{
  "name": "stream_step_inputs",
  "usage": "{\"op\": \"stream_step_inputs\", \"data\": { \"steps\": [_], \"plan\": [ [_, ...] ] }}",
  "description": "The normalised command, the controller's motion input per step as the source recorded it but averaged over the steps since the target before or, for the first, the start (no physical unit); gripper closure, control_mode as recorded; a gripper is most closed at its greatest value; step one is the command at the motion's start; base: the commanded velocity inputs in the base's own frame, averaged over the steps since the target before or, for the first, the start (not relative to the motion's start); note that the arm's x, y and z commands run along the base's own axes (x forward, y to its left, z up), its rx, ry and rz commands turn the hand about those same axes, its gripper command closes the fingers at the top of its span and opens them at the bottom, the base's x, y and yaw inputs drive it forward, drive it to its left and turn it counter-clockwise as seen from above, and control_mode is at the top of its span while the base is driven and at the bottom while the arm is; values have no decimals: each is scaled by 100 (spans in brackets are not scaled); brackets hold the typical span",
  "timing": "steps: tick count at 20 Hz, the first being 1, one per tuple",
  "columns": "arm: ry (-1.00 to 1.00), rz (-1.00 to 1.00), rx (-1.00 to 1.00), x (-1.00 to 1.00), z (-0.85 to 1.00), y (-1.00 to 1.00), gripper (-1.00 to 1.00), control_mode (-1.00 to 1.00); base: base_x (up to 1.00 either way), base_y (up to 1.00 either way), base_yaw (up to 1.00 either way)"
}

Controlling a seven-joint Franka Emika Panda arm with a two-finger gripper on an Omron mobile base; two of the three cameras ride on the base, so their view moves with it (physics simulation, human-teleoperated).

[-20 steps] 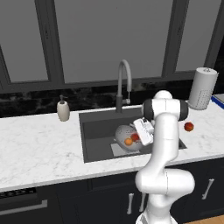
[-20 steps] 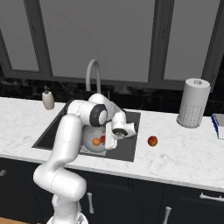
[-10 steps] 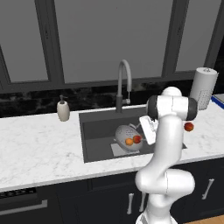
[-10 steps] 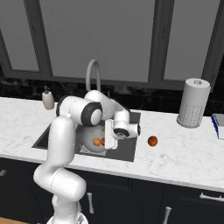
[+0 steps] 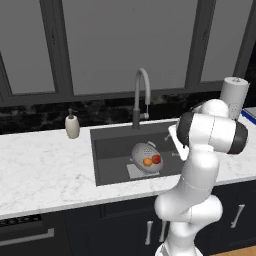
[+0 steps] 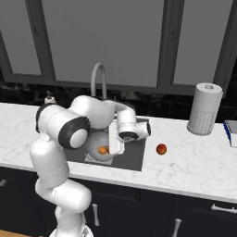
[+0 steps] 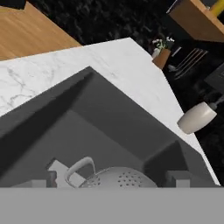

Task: Put the colander in the sink, put the tangerine, apple, apple in the colander, and turn on the sink faucet and pour water over the colander.

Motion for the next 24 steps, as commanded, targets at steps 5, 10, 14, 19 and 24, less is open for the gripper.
{"op": "stream_step_inputs", "data": {
  "steps": [5, 10, 14, 19, 24],
  "plan": [
    [14, 3, -17, -82, 67, -57, -100, -100, 0, 0, 0],
    [20, 4, -17, -80, 42, -58, -100, -100, 0, 0, 0],
    [29, 7, -18, -60, 42, -59, -100, -100, 0, 0, 0],
    [29, 17, -19, -18, 43, -55, -100, -100, 0, 0, 0],
    [7, 21, -18, 7, 6, -35, -100, -100, 0, 0, 0]
  ]
}}
